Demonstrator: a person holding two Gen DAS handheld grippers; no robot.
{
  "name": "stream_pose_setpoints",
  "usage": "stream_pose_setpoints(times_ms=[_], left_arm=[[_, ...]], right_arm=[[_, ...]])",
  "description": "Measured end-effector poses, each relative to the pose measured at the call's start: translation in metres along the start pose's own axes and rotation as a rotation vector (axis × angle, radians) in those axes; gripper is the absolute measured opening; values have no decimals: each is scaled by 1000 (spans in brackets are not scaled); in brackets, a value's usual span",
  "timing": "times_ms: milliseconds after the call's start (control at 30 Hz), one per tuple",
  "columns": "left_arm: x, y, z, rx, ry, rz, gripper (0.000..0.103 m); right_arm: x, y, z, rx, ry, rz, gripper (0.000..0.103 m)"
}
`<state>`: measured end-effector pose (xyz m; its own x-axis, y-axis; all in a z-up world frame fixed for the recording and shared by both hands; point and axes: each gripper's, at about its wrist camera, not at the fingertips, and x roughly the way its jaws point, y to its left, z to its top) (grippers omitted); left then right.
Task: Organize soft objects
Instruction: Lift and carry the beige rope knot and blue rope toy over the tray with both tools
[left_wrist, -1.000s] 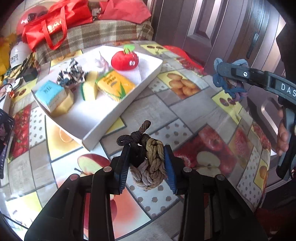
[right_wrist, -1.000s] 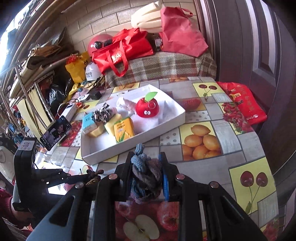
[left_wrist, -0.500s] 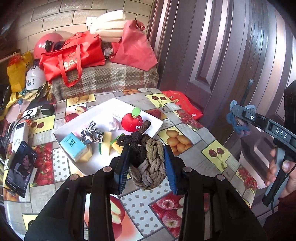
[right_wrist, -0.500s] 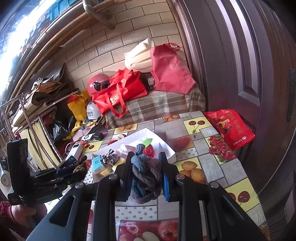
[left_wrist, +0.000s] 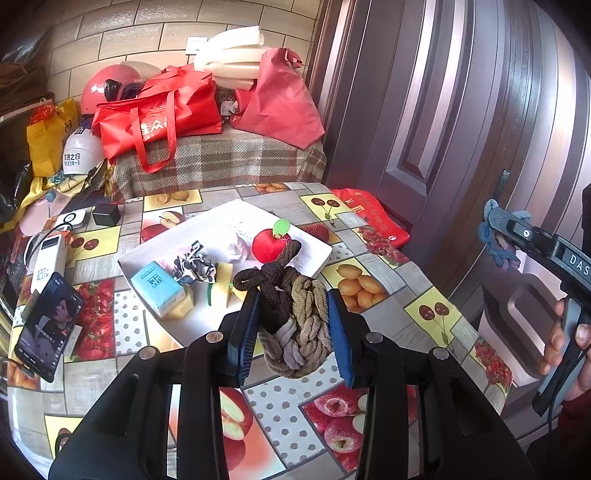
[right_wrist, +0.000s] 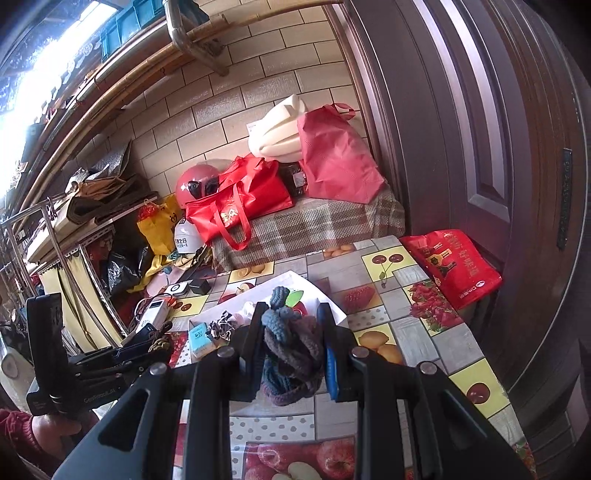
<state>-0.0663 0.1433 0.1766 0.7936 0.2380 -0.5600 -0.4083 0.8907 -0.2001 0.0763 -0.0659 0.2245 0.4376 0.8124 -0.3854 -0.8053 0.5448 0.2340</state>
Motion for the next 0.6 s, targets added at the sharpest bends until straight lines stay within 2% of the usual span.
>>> stream_pose_setpoints(times_ms=[600], left_arm=[[3,9,-1,-33,3,26,35]], right_arm=[[4,-1,4,2,16,7,25]])
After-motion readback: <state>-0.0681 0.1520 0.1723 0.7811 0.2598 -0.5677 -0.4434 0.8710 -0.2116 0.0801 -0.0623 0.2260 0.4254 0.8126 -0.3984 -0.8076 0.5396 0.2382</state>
